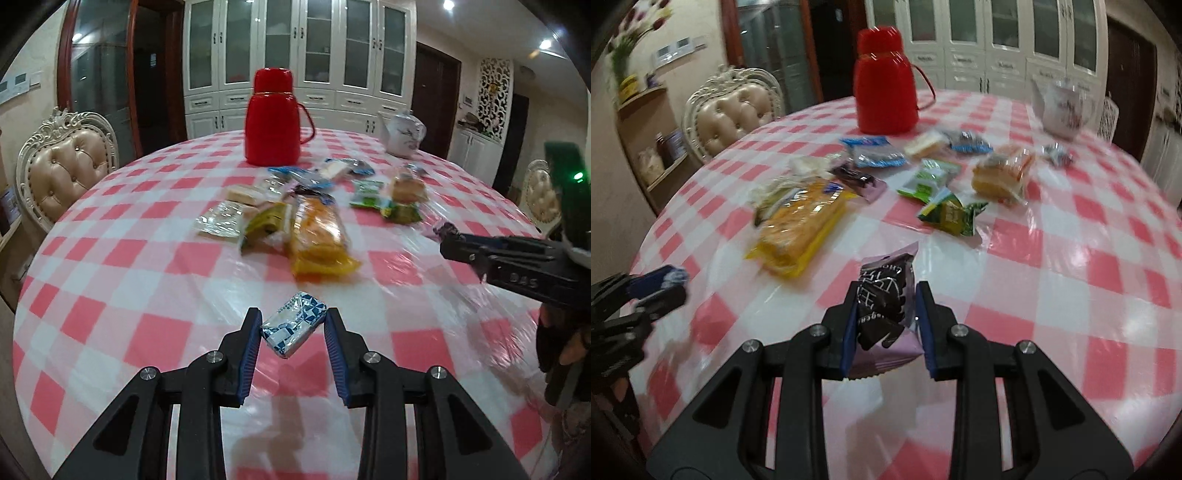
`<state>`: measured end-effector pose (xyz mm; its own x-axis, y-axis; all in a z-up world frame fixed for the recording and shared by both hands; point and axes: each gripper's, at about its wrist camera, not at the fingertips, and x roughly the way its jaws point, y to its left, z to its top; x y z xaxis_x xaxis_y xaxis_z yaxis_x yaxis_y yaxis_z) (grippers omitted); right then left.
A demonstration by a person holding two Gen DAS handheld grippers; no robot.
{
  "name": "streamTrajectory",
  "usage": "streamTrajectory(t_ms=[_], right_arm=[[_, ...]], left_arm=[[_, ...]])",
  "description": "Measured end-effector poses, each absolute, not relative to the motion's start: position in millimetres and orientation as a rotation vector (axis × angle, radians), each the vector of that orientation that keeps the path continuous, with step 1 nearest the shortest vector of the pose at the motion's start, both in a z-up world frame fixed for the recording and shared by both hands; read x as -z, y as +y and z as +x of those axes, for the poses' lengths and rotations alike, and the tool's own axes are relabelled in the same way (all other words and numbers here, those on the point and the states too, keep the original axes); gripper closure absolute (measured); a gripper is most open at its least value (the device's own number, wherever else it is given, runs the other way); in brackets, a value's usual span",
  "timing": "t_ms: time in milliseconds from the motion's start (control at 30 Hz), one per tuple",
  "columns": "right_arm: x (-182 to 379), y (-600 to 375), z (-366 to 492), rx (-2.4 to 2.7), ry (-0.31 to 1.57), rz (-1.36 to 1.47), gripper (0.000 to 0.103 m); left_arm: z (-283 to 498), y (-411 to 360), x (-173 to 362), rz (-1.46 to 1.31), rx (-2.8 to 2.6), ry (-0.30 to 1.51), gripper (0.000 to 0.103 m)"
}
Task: Organize snacks
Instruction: 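Carry both candies over the purple-rimmed bin and open both grippers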
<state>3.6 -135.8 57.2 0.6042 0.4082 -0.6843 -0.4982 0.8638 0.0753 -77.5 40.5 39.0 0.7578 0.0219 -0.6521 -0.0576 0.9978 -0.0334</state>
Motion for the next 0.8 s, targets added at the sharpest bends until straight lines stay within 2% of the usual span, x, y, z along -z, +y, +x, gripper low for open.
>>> streamTrajectory(t_ms=[467,800], right_arm=[[-85,-228,-90,-0.416,0.662,-0.107,0.07],[-81,-350,-148,-0.184,0.747,-0.166,0.07]], left_arm=[[-110,-61,-49,0.005,0.206,0.713,0.067],[-126,-183,-56,0.115,0.547,0.716,0.067]])
